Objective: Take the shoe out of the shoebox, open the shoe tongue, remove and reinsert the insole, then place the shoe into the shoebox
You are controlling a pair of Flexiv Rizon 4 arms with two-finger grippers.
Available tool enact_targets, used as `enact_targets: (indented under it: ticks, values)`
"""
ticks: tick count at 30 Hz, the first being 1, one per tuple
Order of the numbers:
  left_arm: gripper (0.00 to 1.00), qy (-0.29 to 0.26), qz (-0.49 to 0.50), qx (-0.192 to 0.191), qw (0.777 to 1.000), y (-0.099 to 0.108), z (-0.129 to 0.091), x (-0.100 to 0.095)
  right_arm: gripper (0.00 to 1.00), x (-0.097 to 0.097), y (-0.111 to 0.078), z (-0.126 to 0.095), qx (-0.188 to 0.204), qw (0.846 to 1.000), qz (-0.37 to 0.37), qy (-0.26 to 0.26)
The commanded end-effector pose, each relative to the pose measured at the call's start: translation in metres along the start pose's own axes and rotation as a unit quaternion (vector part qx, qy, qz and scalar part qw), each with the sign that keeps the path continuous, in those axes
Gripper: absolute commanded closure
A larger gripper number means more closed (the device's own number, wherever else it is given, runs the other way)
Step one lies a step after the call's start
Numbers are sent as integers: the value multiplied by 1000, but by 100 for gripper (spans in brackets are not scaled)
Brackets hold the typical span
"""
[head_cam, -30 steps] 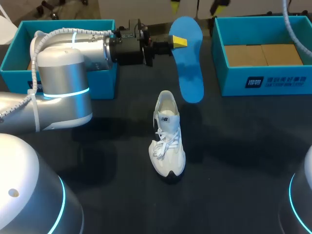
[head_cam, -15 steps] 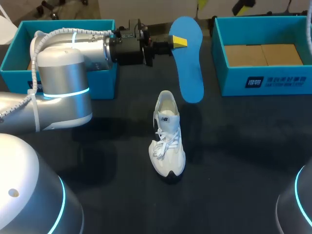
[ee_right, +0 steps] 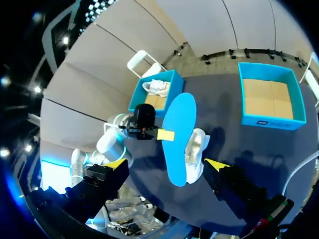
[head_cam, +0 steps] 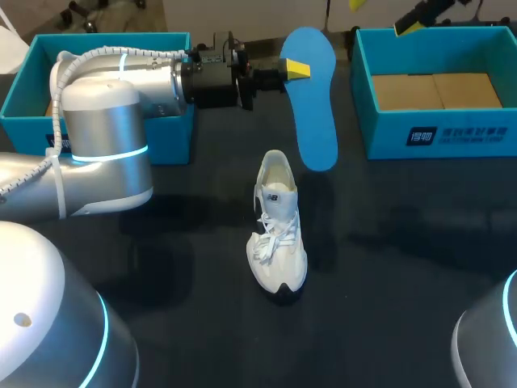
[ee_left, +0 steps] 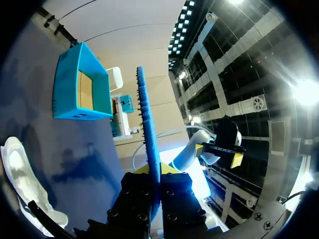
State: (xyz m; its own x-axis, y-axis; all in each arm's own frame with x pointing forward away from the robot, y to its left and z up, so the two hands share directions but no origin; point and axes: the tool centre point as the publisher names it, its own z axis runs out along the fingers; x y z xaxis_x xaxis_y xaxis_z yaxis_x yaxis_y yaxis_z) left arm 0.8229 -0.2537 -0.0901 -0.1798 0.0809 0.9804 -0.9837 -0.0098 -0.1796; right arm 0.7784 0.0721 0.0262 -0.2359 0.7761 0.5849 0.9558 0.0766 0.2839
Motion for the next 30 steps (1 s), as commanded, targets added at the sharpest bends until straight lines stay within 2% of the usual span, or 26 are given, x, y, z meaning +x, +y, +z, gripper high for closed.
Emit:
enact_targets:
  ticks: [1, 8, 11, 13, 30]
  values:
    - [100, 1, 0, 1, 1000, 1, 0, -1, 0, -10, -6, 7, -5, 985, 0, 170]
    - [100, 1, 0, 1, 1000, 1, 0, -1, 0, -28, -7, 5, 8, 983, -4, 184]
    - [100, 1, 0, 1, 1000, 1, 0, -1, 0, -35, -7, 1, 4, 980, 7, 200]
    - [100, 1, 0, 1, 1000, 1, 0, -1, 0, -43, -7, -1, 1, 981, 29, 190]
    - [100, 1, 0, 1, 1000, 1, 0, -1, 0, -43, -7, -1, 1, 981, 29, 190]
